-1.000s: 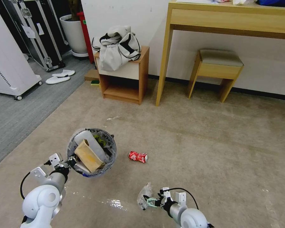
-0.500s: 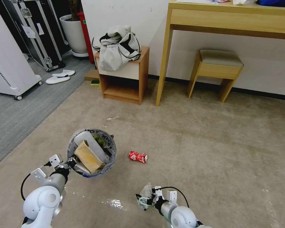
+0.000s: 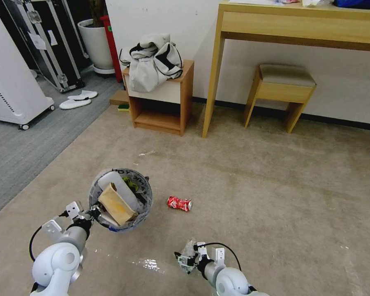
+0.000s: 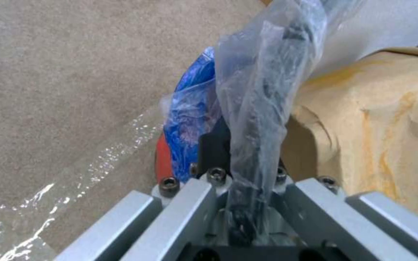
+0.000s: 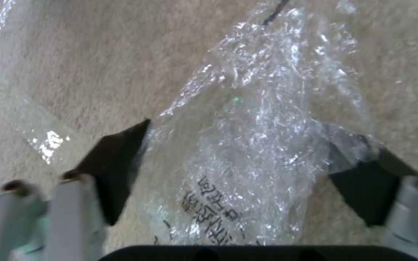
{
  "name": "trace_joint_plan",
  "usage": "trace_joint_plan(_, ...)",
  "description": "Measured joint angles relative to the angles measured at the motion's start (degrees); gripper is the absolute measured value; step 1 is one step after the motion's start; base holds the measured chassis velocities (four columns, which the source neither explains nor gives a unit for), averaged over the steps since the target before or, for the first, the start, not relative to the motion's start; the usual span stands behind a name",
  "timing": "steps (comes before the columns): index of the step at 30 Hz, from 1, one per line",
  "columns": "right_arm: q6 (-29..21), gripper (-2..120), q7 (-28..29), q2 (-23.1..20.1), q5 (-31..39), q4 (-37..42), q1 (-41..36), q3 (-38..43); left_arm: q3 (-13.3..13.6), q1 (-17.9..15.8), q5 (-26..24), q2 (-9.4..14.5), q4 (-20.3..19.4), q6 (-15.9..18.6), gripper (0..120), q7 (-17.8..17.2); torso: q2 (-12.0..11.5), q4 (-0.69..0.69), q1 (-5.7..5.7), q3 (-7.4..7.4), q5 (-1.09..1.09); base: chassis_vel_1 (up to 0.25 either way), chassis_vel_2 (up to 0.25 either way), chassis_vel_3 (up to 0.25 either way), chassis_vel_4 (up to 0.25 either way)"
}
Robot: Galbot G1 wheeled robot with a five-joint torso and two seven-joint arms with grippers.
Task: Pick up the trash bin and place the garbage on the floor into it.
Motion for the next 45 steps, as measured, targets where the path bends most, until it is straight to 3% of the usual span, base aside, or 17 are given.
trace_joint_plan(13, 0.34, 34, 0.22, 0.08, -0.87, -0.36, 0.12, 0.52, 0.44, 0.30, 0.44, -0.37, -0.75, -0.12, 0, -0.15, 0.00, 0.04, 0.00, 0.01, 0.05, 0.000, 0.000, 0.000, 0.000)
trace_joint_plan(15, 0.45, 21, 0.41, -0.20, -0.97, 0.25, -0.10, 0.73, 0.65, 0.33, 0.75, -0.32, -0.99, 0.03, 0, -0.29, 0.00, 0.03, 0.00, 0.01, 0.05, 0.000, 0.000, 0.000, 0.000)
trace_joint_plan(21, 0.90, 1, 1.07, -1.26, -1.45, 2.00, -0.73, 1.14, 1.55, 0.45, 1.84, 0.04, -1.23, 0.38, 0, -0.31, 0.00, 0.03, 0.00, 0.01, 0.05, 0.000, 0.000, 0.000, 0.000)
trace_joint_plan(36, 1.39, 0, 2.57, -10.92, -0.65, 13.71, -2.98, 3.99, 5.50, 0.63, 1.74, 0.60, -2.70, 0.80, 0, -1.26, 0.00, 0.02, 0.00, 0.01, 0.04, 0.000, 0.000, 0.000, 0.000)
trace_joint_plan(45, 6.43, 0, -2.30, -18.11, -6.05, 25.49, -7.70, 14.27, 7.46, 1.81, -2.18, 2.87, -5.87, 3.95, 0, -3.22, -0.01, 0.02, 0.00, 0.01, 0.03, 0.000, 0.000, 0.000, 0.000)
